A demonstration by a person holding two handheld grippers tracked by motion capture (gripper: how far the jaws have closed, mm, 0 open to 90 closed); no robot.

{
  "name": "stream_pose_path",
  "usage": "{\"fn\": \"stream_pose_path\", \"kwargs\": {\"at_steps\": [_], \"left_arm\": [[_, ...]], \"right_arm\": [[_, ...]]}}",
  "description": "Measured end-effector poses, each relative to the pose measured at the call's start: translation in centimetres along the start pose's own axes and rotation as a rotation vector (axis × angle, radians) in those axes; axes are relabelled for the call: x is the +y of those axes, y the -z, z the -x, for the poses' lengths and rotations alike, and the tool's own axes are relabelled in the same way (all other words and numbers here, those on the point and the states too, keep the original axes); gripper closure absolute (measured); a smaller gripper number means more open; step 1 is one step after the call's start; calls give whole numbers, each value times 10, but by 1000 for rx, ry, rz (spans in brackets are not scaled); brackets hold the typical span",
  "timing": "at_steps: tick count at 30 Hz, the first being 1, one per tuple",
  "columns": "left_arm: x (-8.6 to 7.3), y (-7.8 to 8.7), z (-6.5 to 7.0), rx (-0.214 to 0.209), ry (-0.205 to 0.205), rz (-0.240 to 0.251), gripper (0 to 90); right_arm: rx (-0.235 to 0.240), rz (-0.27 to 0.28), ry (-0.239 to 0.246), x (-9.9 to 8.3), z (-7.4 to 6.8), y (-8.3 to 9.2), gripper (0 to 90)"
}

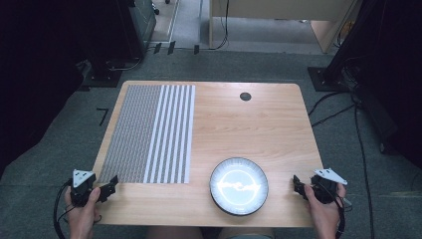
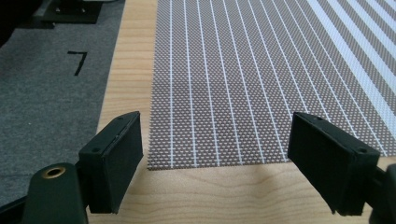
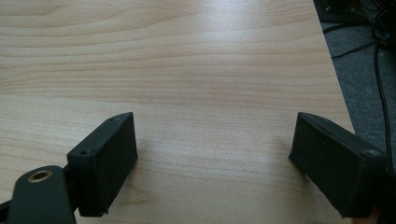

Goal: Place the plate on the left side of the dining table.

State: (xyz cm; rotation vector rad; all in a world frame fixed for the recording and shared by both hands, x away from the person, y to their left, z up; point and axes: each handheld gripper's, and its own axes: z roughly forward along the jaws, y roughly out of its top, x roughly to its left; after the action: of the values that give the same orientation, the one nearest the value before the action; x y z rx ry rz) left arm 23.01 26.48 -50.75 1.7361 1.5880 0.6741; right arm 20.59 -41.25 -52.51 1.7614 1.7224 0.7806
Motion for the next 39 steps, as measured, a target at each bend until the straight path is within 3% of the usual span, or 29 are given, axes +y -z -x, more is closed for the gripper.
{"fn": "stream_pose_path", "kwargs": {"at_steps": [5,6,9,13,16,24,26,28,30,33,34,39], "left_arm": [[4,1,6,17,-2,12,179],[7,2,10,-4,17,23,179],[10,4,14,-4,18,29,179],[19,5,27,4,-4,43,179],[28,2,41,-45,2,51,179],[44,-6,70,-85,-3,86,179],[48,-9,80,-101,-15,90,179],[56,-16,92,-118,-53,91,180],[61,-17,100,-140,-58,106,179],[62,-18,108,-152,-81,107,179],[62,-20,116,-183,-97,102,179],[62,-23,134,-230,-118,97,179]], "right_arm": [[0,0,0,0,0,0,138],[0,0,0,0,0,0,138],[-1,0,0,0,0,0,137],[-1,-1,-1,0,0,0,138],[-3,-1,-2,0,0,0,136],[-6,0,-3,0,0,0,136],[-7,-2,-7,0,-1,0,136],[-10,-2,-9,0,-1,0,136],[-12,0,-8,-1,-2,1,140],[-14,0,-13,-1,-2,1,141],[-18,1,-17,-1,-2,1,141],[-34,1,-32,-1,-4,1,144]]}}
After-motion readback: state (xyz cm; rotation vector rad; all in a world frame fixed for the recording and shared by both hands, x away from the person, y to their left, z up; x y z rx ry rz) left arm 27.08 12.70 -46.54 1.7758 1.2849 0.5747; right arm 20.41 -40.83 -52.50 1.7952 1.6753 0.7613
